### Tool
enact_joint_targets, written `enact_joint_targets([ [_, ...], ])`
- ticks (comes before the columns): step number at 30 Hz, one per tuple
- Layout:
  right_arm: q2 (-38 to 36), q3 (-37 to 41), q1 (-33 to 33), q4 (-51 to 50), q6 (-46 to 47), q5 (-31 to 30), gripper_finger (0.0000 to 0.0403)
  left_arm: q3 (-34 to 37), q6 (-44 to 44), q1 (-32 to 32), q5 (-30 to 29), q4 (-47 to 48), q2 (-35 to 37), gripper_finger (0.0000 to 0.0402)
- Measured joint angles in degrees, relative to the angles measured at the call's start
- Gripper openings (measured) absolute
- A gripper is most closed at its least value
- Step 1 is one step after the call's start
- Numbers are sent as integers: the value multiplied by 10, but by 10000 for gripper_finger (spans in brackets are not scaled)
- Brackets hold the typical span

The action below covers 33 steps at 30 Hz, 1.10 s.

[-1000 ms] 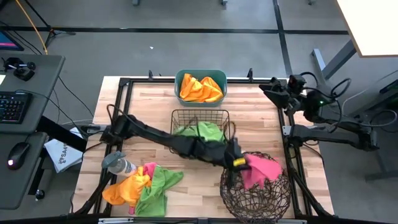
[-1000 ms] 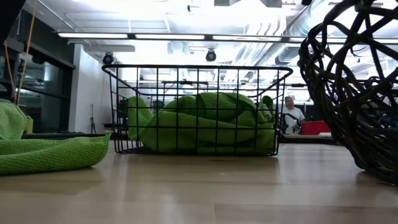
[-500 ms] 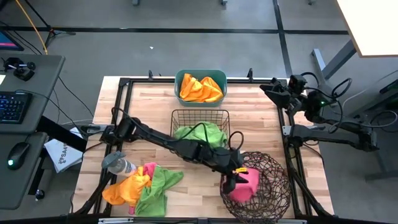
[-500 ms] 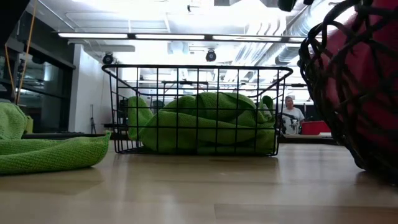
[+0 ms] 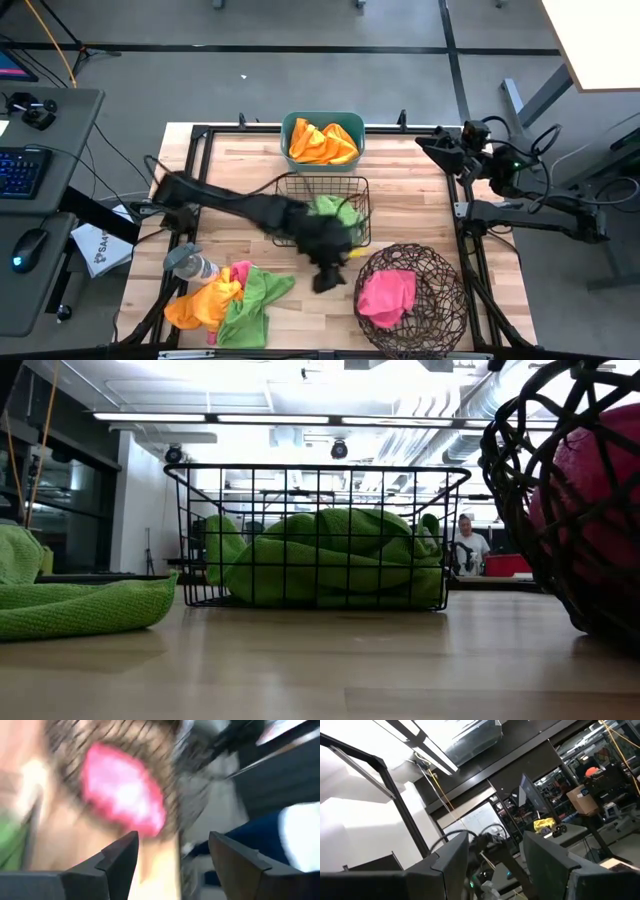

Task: Sort microfiber towel by color & place in baskets
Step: Put the orange microfiber cloth into the blue and green bin

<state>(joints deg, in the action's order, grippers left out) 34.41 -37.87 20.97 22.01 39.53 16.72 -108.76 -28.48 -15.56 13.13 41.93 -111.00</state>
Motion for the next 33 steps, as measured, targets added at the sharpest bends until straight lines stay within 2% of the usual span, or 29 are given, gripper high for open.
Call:
enact_joint_targets([
  [5, 2, 0, -1, -11, 0, 0, 184, 71, -59, -71, -127, 68, 81, 212],
  [8, 5, 0, -1, -16, -1, 0, 184, 135, -155, -116, -151, 121, 106, 209],
  [10, 9, 0, -1, -17, 0, 0, 184, 177, -260, -142, -137, 177, 108, 209],
  [12, 12, 0, -1, -18, 0, -1, 184, 209, -335, -156, -78, 225, 107, 209],
  [14, 16, 0, -1, -17, 1, -1, 184, 235, -361, -157, -8, 249, 103, 209],
  [16, 20, 0, -1, -17, 1, -1, 184, 258, -364, -156, 23, 261, 93, 209],
  [24, 41, 0, -1, -21, 8, -1, 184, 304, -334, -161, 15, 327, 82, 208],
  [33, 53, 0, -1, -25, 6, -1, 184, 333, -344, -196, 18, 299, 83, 208],
])
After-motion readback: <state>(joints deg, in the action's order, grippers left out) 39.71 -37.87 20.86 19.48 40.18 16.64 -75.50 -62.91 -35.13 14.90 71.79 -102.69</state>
